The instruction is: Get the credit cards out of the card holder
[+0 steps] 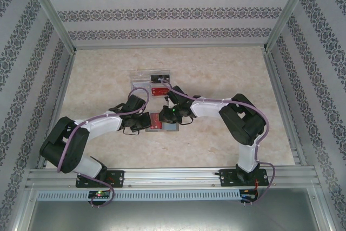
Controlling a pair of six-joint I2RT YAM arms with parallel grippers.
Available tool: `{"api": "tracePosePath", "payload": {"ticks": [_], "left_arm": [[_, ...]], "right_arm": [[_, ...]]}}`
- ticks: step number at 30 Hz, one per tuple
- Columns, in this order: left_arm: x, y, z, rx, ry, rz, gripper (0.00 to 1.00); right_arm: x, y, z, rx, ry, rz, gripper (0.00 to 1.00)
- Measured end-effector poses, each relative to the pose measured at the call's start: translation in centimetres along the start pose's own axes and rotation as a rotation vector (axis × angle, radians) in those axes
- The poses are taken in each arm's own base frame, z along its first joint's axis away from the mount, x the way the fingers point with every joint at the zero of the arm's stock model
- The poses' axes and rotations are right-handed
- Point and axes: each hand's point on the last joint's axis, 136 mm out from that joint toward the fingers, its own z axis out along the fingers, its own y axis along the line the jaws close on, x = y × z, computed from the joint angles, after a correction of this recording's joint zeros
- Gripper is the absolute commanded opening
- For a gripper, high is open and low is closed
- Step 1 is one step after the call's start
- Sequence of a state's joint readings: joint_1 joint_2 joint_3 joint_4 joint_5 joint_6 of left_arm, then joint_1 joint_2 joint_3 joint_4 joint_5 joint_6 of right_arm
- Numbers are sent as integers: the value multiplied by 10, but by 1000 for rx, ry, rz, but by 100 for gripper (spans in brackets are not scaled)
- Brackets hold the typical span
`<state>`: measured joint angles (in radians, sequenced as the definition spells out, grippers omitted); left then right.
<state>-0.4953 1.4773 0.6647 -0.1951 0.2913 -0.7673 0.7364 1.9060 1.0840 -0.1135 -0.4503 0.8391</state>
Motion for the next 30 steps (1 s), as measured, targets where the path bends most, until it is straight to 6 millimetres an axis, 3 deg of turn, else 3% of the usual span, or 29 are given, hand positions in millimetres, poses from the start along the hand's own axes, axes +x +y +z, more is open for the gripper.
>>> {"api": "tracePosePath", "payload": {"ticks": [10, 30], "left_arm": [[0, 0, 0, 0, 0, 0, 0], [0, 0, 0, 0, 0, 0, 0]], "right_arm": [[-1, -7, -4, 34, -22, 7, 15], [2, 0, 2, -7, 17, 4, 17]]}}
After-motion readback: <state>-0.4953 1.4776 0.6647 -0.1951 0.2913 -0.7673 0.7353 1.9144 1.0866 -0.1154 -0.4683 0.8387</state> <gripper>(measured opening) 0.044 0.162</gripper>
